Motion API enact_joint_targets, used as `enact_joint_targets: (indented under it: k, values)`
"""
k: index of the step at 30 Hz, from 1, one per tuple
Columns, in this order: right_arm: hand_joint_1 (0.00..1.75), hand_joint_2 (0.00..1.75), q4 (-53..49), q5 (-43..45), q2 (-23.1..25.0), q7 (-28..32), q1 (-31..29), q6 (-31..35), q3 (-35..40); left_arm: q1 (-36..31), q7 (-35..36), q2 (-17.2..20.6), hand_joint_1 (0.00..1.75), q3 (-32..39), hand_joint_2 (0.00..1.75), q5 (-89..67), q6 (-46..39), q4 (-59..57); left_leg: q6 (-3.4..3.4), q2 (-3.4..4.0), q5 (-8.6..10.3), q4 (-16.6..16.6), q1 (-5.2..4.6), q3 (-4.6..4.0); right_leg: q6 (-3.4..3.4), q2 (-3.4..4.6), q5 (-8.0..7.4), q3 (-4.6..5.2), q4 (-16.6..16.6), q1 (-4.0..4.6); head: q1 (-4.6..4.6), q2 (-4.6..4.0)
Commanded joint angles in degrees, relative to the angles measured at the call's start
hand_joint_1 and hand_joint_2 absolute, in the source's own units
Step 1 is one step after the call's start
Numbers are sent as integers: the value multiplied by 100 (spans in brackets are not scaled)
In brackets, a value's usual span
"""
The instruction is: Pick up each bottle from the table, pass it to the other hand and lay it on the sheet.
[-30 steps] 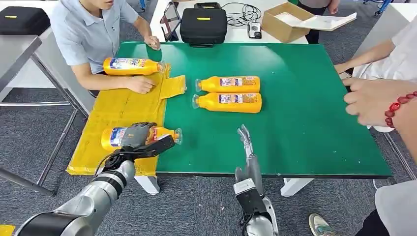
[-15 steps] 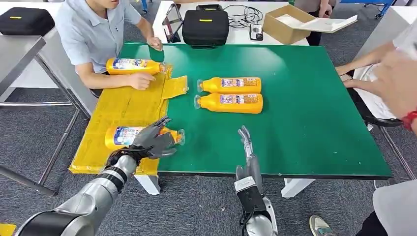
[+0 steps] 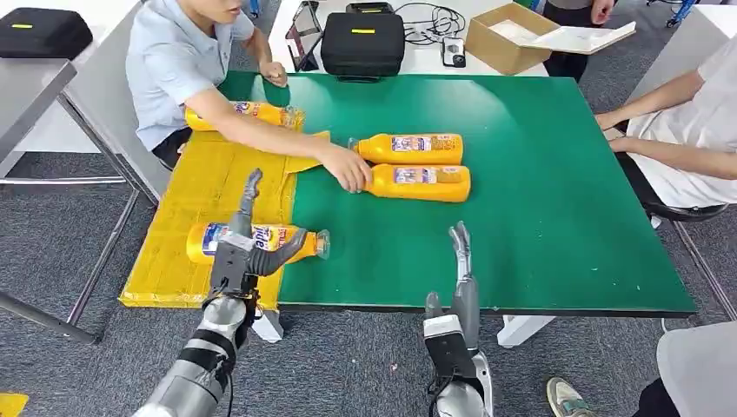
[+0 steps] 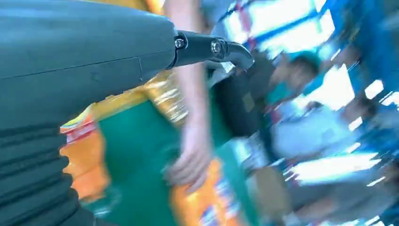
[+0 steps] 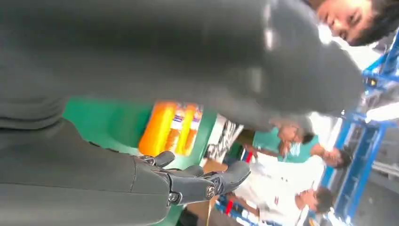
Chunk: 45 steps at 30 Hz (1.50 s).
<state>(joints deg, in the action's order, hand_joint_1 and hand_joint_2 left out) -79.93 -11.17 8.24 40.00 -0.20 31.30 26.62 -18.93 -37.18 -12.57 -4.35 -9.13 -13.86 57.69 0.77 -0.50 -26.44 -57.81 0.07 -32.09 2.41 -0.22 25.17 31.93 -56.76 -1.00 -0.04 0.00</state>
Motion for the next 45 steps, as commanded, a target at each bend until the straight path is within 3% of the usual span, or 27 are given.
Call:
enact_joint_targets:
  k: [1,4,7,12,19,27,41,45]
  values:
    - [0,175,615,-684,-303,0,-249,205,-55,880,-48,169,0,-886,175,892,-686,2146,-3,17,-3,2,4,3,-6,14,-4,1,6,6,-2,0]
    - [0,175,871,-1274,-463,-88,-354,466,-435,1212,-7,270,0,-968,175,1491,-507,2665,-2,13,-1,4,4,4,-6,10,-4,-3,7,7,-2,0]
    - [0,175,1357,-2504,-812,-776,-595,682,-685,1533,-23,309,0,-937,175,1769,-555,3121,0,18,-1,6,3,5,-5,16,-7,-4,11,6,-2,0]
    - [0,175,2452,-3389,-1279,-1434,-1154,466,-1104,1692,-68,346,0,-832,175,1443,-1184,3217,0,18,1,8,5,8,-6,14,-10,-9,17,5,0,0]
    - [0,175,3181,-3675,-1450,-1668,-1572,62,-1205,1667,74,367,0,-962,175,1214,-1387,2885,-2,4,2,6,-6,5,1,4,-10,-5,9,-8,-2,0]
    - [0,175,4161,-3914,-1131,-1759,-2402,-171,-941,1398,162,273,0,-1240,175,1261,-1341,2625,-4,20,2,-1,-5,-1,-1,15,-14,6,5,1,-2,0]
    - [0,175,4931,-4050,-760,-1755,-2887,-296,-627,1162,199,262,0,-1411,175,1252,-1327,2445,-3,12,1,0,-5,-3,0,10,-10,4,3,0,-2,0]
    - [0,175,5298,-4018,-743,-1941,-3114,-832,-518,1110,249,269,0,-1443,175,1274,-1295,2397,-3,11,2,-2,-5,-5,0,8,-10,7,1,0,-2,0]
